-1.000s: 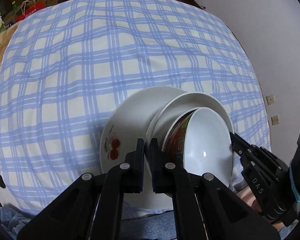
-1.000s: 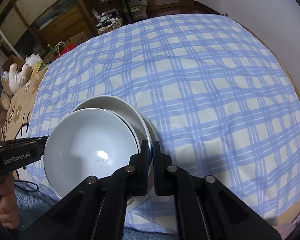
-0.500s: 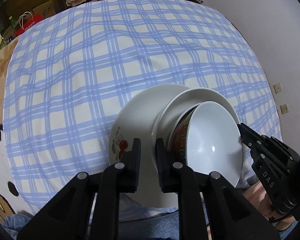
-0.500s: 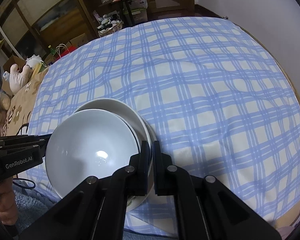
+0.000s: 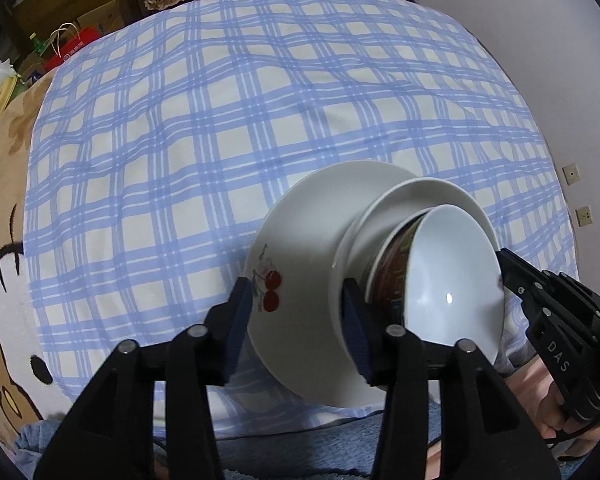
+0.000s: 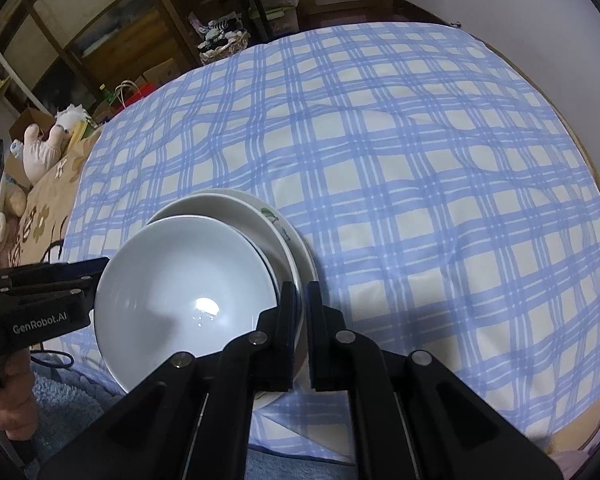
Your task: Organize plates and bowls
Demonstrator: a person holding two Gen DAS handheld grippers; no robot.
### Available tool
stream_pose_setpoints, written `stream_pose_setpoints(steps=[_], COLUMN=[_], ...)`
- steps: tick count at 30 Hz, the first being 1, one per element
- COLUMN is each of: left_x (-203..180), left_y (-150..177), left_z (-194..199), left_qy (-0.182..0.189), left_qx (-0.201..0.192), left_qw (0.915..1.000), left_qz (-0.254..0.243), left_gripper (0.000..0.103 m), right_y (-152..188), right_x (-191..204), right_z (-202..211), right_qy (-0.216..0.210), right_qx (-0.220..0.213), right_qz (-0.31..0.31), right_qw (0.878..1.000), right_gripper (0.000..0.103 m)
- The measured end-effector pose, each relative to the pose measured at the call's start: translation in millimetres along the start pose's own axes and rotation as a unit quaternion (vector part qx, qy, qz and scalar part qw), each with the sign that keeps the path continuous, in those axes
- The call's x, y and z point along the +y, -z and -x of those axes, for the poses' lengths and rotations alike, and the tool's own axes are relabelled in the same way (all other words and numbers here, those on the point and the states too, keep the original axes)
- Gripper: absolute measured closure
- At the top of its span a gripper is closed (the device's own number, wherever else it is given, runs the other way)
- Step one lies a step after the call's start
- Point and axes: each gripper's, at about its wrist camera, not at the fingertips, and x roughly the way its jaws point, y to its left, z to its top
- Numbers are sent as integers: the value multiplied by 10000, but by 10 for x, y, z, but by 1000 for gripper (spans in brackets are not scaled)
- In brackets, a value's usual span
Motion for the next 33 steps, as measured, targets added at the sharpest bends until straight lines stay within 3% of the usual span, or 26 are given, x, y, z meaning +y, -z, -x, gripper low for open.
stream_pose_setpoints(steps=[9, 12, 17, 19, 22, 27, 33], left_x=[-39, 87, 325, 347, 342, 281, 156], left_y=[-42, -89, -96, -55, 44, 239, 552], left_z=[23, 224, 350, 421, 556, 831, 1213], left_qy=[-32, 230, 188, 143, 126, -35, -241], left_qx=[76, -292, -479, -614, -874, -1376, -2103], left_qw=[9999, 9993, 9977, 9970, 9949, 9894, 9762], left_qz=[-115, 78, 435, 456, 489, 459, 476], left_gripper=[52, 53, 53, 51, 30, 23, 11], right_y=[-9, -15, -78, -103, -99, -28, 101], right_x=[-16, 13, 24, -4, -56, -102, -135], right_z=[5, 32, 210, 301, 467, 807, 1234], right_qy=[72, 197, 343, 259, 256, 285, 313], right_qx=[29, -59, -396, -535, -817, -1322, -1911], right_qz=[149, 265, 314, 261, 125, 121, 236], right_qw=[9999, 9994, 9981, 9979, 9962, 9907, 9808], right_gripper=[87, 86, 79, 71, 53, 32, 9])
